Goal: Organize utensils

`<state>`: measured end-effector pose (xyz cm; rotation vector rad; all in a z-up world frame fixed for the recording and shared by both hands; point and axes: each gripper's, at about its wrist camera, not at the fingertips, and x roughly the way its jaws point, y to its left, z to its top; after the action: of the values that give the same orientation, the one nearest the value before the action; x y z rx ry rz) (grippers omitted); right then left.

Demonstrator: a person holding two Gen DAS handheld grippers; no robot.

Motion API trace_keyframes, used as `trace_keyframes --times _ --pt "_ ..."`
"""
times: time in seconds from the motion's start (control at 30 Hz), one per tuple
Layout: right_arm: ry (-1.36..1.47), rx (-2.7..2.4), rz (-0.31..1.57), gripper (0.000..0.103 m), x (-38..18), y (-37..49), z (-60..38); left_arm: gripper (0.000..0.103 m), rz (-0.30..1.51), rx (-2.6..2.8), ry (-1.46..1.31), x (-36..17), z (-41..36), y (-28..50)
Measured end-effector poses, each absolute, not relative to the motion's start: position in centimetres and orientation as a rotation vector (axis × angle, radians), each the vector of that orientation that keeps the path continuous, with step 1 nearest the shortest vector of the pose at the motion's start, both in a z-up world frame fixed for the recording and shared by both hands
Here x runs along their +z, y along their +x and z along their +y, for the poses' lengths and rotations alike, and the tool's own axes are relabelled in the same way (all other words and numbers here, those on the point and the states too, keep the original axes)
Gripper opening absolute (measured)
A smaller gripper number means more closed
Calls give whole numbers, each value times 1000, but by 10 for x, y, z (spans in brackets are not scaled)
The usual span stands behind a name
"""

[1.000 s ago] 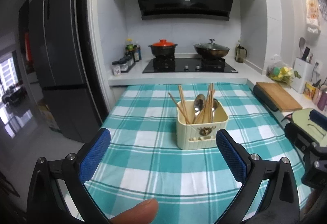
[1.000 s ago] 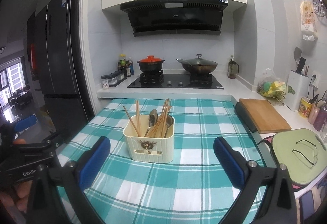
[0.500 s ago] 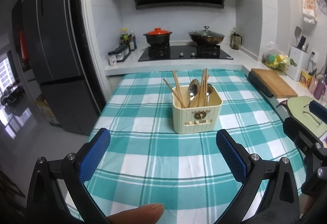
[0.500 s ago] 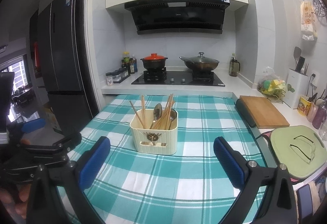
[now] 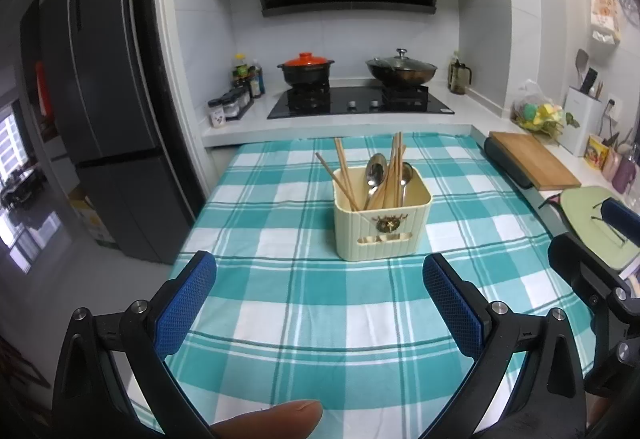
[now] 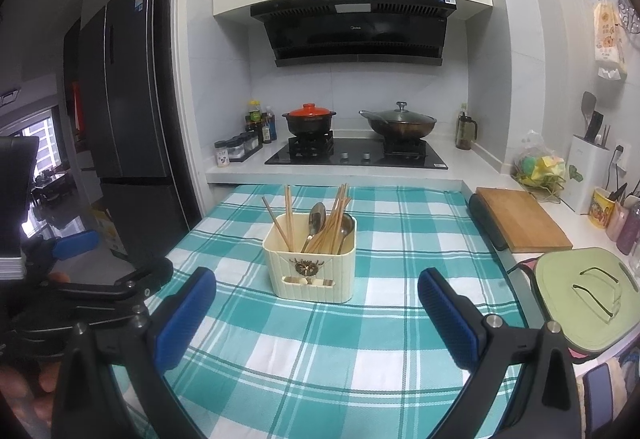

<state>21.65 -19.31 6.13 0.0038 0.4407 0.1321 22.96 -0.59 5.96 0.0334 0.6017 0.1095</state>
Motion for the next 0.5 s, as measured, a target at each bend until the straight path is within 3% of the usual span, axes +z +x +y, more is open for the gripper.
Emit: trace_keyframes --times 0.5 --pt "-9 160 451 103 62 217 -186 103 604 110 31 59 -2 229"
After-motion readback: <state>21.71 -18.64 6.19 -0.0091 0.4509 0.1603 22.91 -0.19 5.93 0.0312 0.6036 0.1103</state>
